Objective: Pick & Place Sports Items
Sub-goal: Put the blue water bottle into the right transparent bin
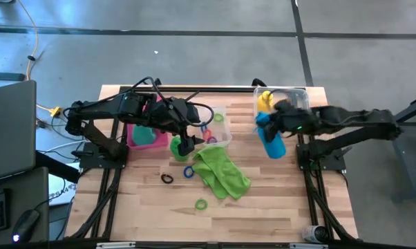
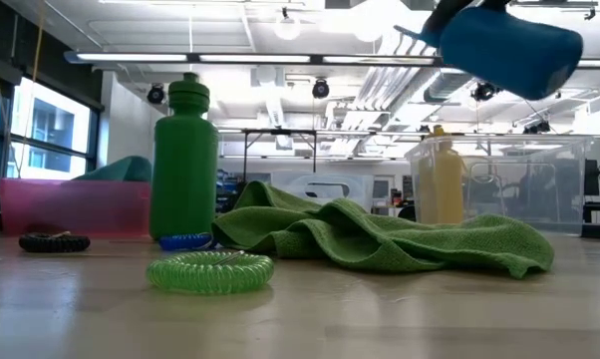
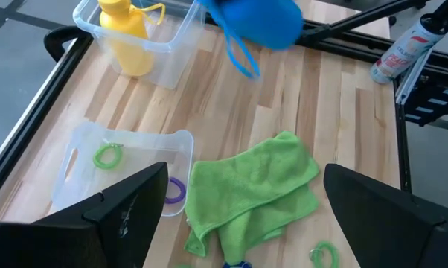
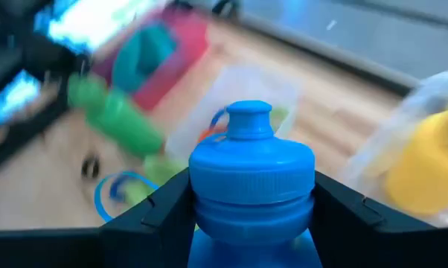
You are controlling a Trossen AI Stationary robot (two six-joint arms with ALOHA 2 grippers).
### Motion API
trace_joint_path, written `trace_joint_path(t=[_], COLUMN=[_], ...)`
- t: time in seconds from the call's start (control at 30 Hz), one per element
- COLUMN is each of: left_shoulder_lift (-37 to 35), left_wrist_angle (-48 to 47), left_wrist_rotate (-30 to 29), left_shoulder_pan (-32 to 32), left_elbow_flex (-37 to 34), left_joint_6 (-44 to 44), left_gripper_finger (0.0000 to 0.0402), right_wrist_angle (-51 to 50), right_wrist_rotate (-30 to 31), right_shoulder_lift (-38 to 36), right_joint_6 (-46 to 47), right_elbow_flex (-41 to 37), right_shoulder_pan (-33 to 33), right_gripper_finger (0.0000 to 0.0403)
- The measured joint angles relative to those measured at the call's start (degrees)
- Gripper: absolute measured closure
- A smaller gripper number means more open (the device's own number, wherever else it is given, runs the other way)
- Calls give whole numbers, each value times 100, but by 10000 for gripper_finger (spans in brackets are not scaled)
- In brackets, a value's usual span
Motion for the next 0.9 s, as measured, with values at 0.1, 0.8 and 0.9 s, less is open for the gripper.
trace_joint_path(t=[0.1, 0.8, 0.9], left_shoulder_lift=[0, 0, 0], left_wrist_angle=[0, 64, 72], left_wrist_rotate=[0, -39, -42], left_shoulder_pan=[-1, 147, 286], left_elbow_flex=[0, 0, 0], left_joint_6=[16, 655, 657], left_gripper_finger=[48, 48, 48], right_wrist_angle=[-207, -777, -780], right_wrist_rotate=[583, 5227, 5649], right_shoulder_lift=[-447, -1586, -1576], right_joint_6=[210, 736, 818], right_elbow_flex=[0, -516, -929], right_shoulder_pan=[-154, -415, -418], right_gripper_finger=[204, 203, 202])
